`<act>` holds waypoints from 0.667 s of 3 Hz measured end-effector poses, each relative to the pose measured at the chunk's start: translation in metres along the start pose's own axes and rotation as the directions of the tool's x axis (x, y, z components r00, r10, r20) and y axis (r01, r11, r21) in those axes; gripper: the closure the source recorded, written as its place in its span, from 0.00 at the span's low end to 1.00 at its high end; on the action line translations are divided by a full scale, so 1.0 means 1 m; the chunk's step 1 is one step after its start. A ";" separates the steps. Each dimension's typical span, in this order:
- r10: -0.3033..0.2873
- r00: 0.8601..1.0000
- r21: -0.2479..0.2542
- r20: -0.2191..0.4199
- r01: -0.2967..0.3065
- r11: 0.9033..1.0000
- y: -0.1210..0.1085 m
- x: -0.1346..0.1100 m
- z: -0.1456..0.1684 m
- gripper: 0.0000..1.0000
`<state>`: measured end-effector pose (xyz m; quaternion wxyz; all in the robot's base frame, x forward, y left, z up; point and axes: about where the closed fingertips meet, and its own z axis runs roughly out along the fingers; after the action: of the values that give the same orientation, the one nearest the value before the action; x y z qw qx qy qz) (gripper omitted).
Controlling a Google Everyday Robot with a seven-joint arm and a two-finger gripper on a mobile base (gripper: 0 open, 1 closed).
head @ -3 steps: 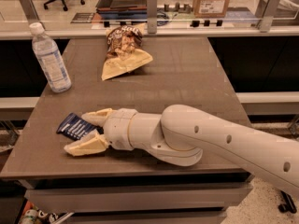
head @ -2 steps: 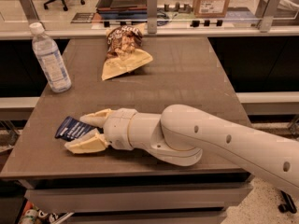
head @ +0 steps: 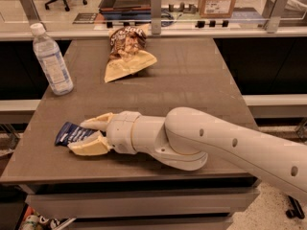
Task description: Pick rxbar blueberry
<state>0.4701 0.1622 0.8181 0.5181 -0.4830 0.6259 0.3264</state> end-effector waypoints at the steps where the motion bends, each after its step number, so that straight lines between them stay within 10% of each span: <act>1: -0.003 1.000 -0.028 0.018 0.004 1.000 -0.005 -0.009 -0.005 1.00; 2: -0.018 0.999 -0.049 0.027 0.019 0.999 -0.014 -0.024 -0.017 1.00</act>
Offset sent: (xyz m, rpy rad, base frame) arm 0.0139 -0.0289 0.0498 0.0233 -0.0210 0.0780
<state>0.4772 0.1490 0.8469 0.5173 -0.4969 0.6064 0.3433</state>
